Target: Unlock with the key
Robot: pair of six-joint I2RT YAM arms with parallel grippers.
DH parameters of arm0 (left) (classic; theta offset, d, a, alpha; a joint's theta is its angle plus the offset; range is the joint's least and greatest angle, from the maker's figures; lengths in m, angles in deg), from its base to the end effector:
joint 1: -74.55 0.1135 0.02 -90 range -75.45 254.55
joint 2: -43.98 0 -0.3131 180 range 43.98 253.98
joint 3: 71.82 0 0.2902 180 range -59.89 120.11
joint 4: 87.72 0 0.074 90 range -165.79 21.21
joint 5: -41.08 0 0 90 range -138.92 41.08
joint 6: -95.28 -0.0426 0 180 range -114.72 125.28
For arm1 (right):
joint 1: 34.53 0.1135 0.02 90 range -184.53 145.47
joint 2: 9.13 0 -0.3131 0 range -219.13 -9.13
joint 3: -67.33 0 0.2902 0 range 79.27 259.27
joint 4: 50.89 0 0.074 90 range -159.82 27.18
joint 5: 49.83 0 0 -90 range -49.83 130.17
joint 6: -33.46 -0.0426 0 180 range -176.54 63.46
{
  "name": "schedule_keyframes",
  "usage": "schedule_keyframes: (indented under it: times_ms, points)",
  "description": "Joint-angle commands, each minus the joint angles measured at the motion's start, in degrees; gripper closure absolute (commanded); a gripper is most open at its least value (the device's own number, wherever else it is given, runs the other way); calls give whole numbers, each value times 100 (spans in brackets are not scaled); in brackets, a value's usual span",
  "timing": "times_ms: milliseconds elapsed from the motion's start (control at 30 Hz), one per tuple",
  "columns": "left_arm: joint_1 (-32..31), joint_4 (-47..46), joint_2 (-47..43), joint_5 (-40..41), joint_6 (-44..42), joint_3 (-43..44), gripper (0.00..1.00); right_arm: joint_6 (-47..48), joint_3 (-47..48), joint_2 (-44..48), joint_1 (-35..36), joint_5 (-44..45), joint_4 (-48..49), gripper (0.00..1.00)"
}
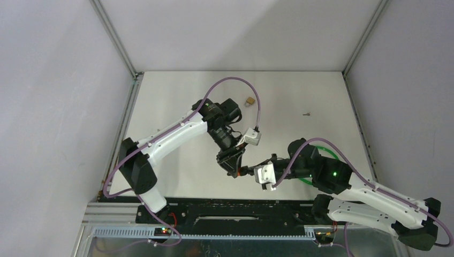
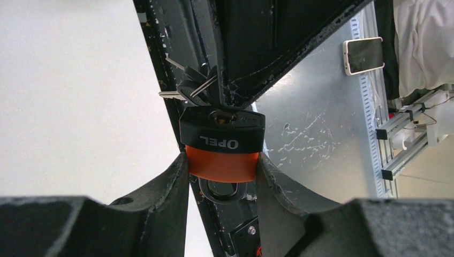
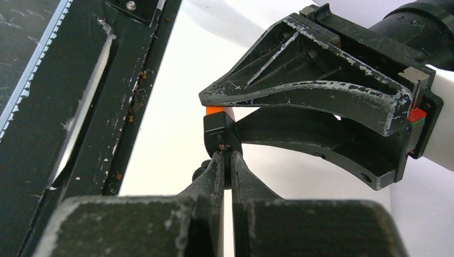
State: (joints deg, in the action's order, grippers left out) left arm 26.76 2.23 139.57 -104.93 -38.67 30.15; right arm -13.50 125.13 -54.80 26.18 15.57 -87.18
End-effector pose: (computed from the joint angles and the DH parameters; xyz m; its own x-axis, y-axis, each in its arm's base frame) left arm 0.2089 -0.2829 0.3602 -0.1500 0.7428 -0.6525 0.8064 -0.2899 -0.5155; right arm 0.0764 0.1725 0.3523 0.5217 -0.3384 -0.7831 -0.8521 -0.1606 -0.4982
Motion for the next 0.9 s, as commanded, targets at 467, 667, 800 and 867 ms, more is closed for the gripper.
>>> schedule_keyframes:
  times_ms: [467,667,800,867]
  points:
    - [46,-2642,-1098,545,1473,-221,100,-1641,654,-1089,-1445,-1459,-173,100]
    - [158,-2912,-1233,488,1575,-479,100,-1583,704,-986,-1557,-1318,-216,99]
    - [315,-3089,-1382,485,1682,-628,100,-1451,704,-790,-1660,-1209,-316,81]
    - [366,-3180,-1456,600,1696,-673,100,-1471,704,-696,-1817,-1246,-354,66]
